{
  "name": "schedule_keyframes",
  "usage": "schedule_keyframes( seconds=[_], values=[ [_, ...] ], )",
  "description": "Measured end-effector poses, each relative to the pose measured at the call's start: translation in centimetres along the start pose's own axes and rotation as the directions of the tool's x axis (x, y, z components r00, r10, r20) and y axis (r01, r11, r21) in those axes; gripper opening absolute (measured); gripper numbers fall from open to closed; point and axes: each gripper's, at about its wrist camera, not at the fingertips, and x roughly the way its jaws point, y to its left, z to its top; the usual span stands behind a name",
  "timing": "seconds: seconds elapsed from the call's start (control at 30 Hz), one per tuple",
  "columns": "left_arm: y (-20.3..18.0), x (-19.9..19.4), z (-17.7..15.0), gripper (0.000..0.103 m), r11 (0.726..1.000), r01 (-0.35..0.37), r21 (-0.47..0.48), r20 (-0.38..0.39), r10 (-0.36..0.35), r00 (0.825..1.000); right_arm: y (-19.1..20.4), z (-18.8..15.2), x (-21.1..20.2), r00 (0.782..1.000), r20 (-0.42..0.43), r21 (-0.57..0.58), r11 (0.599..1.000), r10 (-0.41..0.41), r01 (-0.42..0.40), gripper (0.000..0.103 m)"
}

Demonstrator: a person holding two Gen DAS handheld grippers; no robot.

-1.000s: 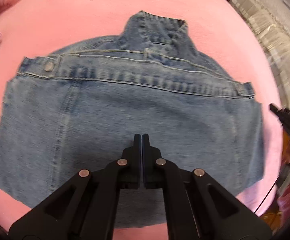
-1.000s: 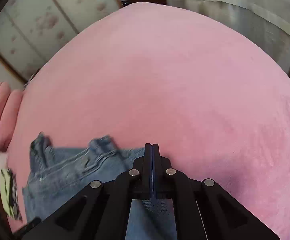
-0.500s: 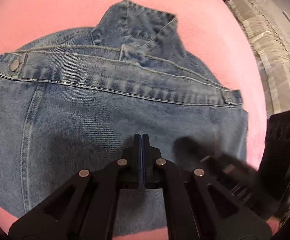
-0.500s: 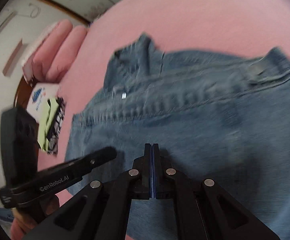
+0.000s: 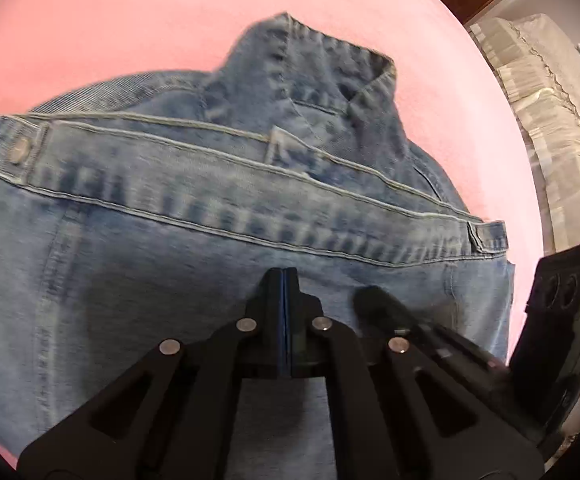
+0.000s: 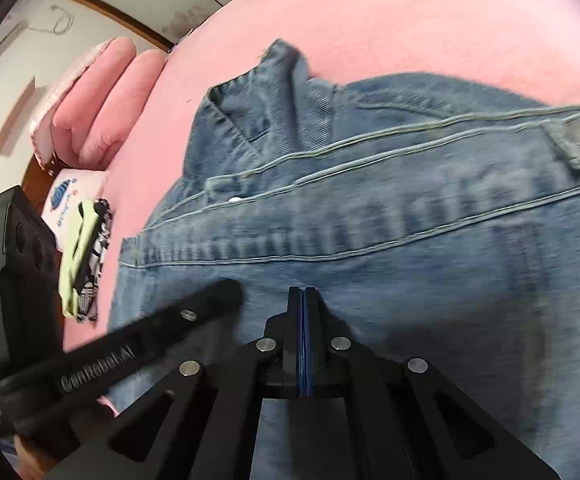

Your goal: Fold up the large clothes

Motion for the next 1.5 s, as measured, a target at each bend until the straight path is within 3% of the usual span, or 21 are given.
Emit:
schedule_keyframes(
  seconds=[0.03, 0.07, 0.1, 0.13, 0.2, 0.27, 0.3, 0.33, 0.43, 0.53, 0.63, 0.67, 0.7, 0.8, 0.83, 0.9, 0.93, 1.07, 1.23, 1.37, 1.5],
  values=[
    [0.4, -0.3, 0.1, 0.001, 1.0, -0.025, -0.005, 0.011, 0.025, 1.0, -0.8, 0.1, -0.6, 1.0, 0.003, 0.014, 1.0, 0.01, -0.01, 0.0],
    [1.0, -0.7, 0.3, 0.001, 0.993, -0.119, -0.005, 0.029, 0.119, 0.992, -1.3, 0.1, -1.2, 1.0, 0.011, 0.02, 1.0, 0.0, 0.0, 0.0],
    [1.9, -1.1, 0.6, 0.001, 0.987, -0.161, -0.005, 0.04, 0.161, 0.986, -1.7, 0.2, -1.7, 0.998, 0.028, 0.021, 0.998, -0.058, 0.058, 0.0],
    [3.0, -1.4, 0.9, 0.001, 0.987, -0.157, -0.021, 0.042, 0.158, 0.987, -2.4, 0.4, -2.6, 0.989, 0.061, 0.016, 0.991, -0.137, 0.136, 0.0],
    [4.9, -2.0, 1.3, 0.001, 0.992, -0.1, -0.079, 0.035, 0.103, 0.994, -4.2, 0.7, -4.0, 0.983, 0.079, 0.045, 0.986, -0.167, 0.164, 0.0],
    [6.3, -2.9, 1.5, 0.001, 0.988, -0.119, -0.097, 0.048, 0.124, 0.991, -6.4, 1.0, -5.7, 0.978, 0.104, 0.083, 0.981, -0.182, 0.174, 0.0],
    [6.8, -3.2, 1.5, 0.001, 0.986, -0.137, -0.093, 0.053, 0.143, 0.988, -7.2, 1.1, -6.6, 0.963, 0.118, 0.101, 0.968, -0.241, 0.23, 0.0],
    [7.4, -3.5, 1.5, 0.001, 0.984, -0.151, -0.09, 0.058, 0.157, 0.986, -8.1, 1.1, -7.5, 0.961, 0.131, 0.106, 0.967, -0.243, 0.23, 0.0],
    [9.2, -4.2, 1.4, 0.001, 0.988, -0.101, -0.121, 0.07, 0.11, 0.992, -10.1, 1.0, -9.8, 0.92, 0.153, 0.139, 0.929, -0.362, 0.342, 0.0],
    [10.0, -4.9, 1.2, 0.001, 0.981, -0.161, -0.112, 0.085, 0.171, 0.982, -12.3, 0.7, -11.9, 0.918, 0.168, 0.204, 0.924, -0.36, 0.325, 0.0],
    [11.1, -5.0, 0.6, 0.001, 0.967, -0.228, -0.112, 0.082, 0.237, 0.968, -12.9, 0.2, -12.9, 0.876, 0.176, 0.203, 0.887, -0.449, 0.414, 0.0],
    [11.7, -4.9, 0.5, 0.001, 0.97, -0.222, -0.104, 0.085, 0.231, 0.969, -12.9, 0.1, -13.0, 0.842, 0.169, 0.203, 0.854, -0.513, 0.479, 0.0],
    [11.8, -4.9, 0.4, 0.001, 0.969, -0.23, -0.091, 0.091, 0.238, 0.967, -13.0, 0.0, -13.0, 0.824, 0.164, 0.201, 0.836, -0.542, 0.51, 0.0],
    [12.4, -5.2, 0.5, 0.001, 0.955, -0.297, -0.03, 0.114, 0.298, 0.948, -13.0, -0.2, -13.5, 0.821, 0.17, 0.218, 0.833, -0.545, 0.508, 0.0],
    [12.5, -5.2, 0.5, 0.001, 0.942, -0.336, -0.02, 0.122, 0.335, 0.934, -12.6, -0.3, -13.6, 0.812, 0.174, 0.21, 0.827, -0.556, 0.521, 0.0],
    [13.7, -6.2, 0.4, 0.001, 0.892, -0.452, -0.029, 0.137, 0.451, 0.882, -11.8, -0.7, -14.3, 0.749, 0.179, 0.21, 0.769, -0.638, 0.604, 0.0],
    [14.6, -6.6, 0.3, 0.001, 0.884, -0.463, -0.073, 0.134, 0.468, 0.873, -11.7, -0.9, -14.8, 0.739, 0.179, 0.228, 0.758, -0.649, 0.611, 0.0],
    [17.0, -8.5, -0.7, 0.001, 0.892, -0.401, -0.21, 0.097, 0.427, 0.899, -12.0, -2.9, -16.7, 0.827, 0.171, 0.369, 0.813, -0.535, 0.45, 0.0],
    [18.1, -9.8, -3.5, 0.001, 0.888, -0.37, -0.273, 0.051, 0.398, 0.916, -10.0, -5.8, -16.7, 0.863, 0.129, 0.387, 0.826, -0.489, 0.41, 0.0],
    [18.8, -10.3, -7.8, 0.001, 0.889, -0.329, -0.32, 0.024, 0.354, 0.935, -5.3, -7.2, -14.2, 0.928, 0.12, 0.335, 0.894, -0.353, 0.297, 0.0],
    [19.2, -11.1, -10.7, 0.001, 0.894, -0.275, -0.354, 0.019, 0.301, 0.953, 0.3, -7.2, -9.7, 0.968, 0.086, 0.229, 0.95, -0.237, 0.212, 0.0]
  ],
)
